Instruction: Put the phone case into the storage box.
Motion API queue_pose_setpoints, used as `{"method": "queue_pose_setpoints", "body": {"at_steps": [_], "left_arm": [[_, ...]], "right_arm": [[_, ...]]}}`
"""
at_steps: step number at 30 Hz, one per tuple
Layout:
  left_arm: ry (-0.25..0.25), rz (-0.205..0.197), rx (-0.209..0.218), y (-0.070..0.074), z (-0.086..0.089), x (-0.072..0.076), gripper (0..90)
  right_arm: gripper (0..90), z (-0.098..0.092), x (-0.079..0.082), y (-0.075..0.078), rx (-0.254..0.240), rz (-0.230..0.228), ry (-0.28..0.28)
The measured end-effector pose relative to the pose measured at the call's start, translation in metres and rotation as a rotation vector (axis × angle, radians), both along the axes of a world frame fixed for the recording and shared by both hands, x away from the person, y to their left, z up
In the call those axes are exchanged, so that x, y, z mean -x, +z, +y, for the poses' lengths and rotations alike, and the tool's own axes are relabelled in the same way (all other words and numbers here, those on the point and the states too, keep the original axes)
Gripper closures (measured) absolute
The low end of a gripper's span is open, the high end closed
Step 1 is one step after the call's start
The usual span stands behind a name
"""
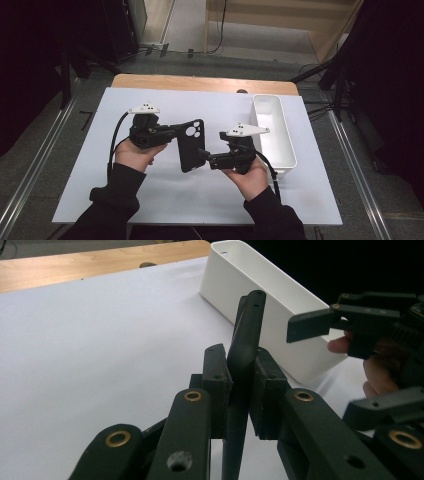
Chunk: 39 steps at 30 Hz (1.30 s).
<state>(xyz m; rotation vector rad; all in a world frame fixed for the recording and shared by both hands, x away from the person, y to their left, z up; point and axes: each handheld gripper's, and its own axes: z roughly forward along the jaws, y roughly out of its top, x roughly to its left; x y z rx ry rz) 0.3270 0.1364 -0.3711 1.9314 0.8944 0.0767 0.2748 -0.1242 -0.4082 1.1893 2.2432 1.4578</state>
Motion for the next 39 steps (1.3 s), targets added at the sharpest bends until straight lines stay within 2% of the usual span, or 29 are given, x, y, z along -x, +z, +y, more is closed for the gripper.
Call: {"method": "queue_pose_setpoints", "body": {"at_steps": [8,13,18,22,30,33,39], "left_arm": [[0.03,-0.007,-0.012,0.006,-0.005,-0.004,79.9],[0.035,-0.012,-0.008,0.009,-0.01,-0.006,79.9],[0.031,-0.013,-0.005,0.008,-0.013,-0.005,79.9],[0.03,-0.012,-0.002,0.006,-0.013,-0.003,79.9],[0.016,-0.005,-0.006,0.001,-0.023,0.001,79.9],[0.013,-0.008,-0.002,-0.001,-0.027,0.003,79.9],[0.009,-0.009,-0.006,-0.004,-0.031,0.005,79.9]], "right_arm": [[6.5,0.01,0.001,-0.003,0.044,-0.017,-0.085],[6.5,0.017,0.002,-0.003,0.044,-0.029,-0.118],[6.5,0.023,0.003,-0.006,0.081,-0.038,-0.143],[6.5,0.024,0.004,-0.007,0.074,-0.046,-0.152],[6.5,0.027,0.003,-0.008,0.04,-0.03,-0.17],[6.5,0.028,0.002,-0.008,0.039,-0.034,-0.2],[6.4,0.029,0.0,-0.009,0.044,-0.015,-0.221]]}}
